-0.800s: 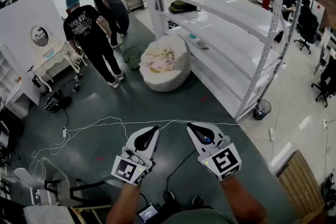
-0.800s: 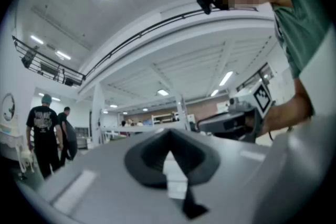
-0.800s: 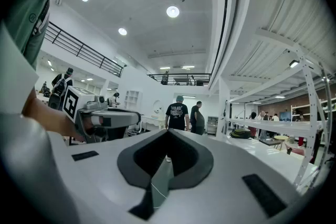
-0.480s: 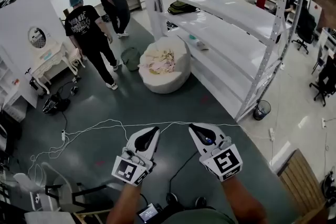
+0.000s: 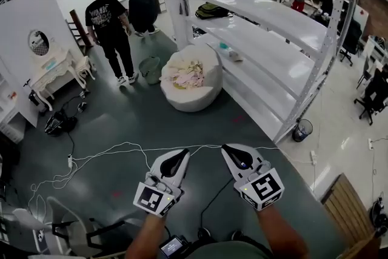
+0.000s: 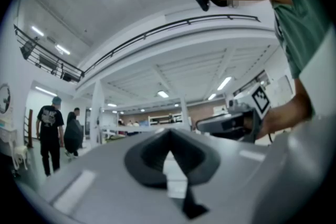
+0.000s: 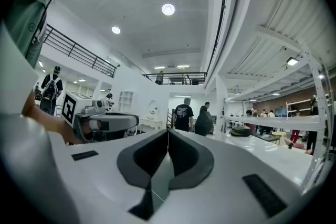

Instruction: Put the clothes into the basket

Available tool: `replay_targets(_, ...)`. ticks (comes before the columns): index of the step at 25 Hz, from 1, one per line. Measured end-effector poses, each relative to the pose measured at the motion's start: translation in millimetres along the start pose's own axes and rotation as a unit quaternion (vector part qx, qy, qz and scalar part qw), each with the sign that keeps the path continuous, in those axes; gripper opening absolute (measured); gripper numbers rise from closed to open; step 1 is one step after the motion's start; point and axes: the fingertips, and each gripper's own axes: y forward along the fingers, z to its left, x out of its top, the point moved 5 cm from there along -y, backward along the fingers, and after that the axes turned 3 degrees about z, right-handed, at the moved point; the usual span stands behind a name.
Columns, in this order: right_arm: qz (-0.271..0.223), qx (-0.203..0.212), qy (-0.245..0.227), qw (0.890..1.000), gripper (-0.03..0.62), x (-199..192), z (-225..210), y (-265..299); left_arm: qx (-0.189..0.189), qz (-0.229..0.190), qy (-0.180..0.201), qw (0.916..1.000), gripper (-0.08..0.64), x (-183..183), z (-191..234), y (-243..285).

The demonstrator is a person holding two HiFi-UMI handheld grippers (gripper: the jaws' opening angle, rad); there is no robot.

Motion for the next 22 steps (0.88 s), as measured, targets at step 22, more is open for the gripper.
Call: replay_targets(22, -0.003, 0.048, 0.005, 0.999, 0.006, -19, -136, 127, 0.046, 0.022, -0.004, 0.9987, 0.002, -37, 119, 119)
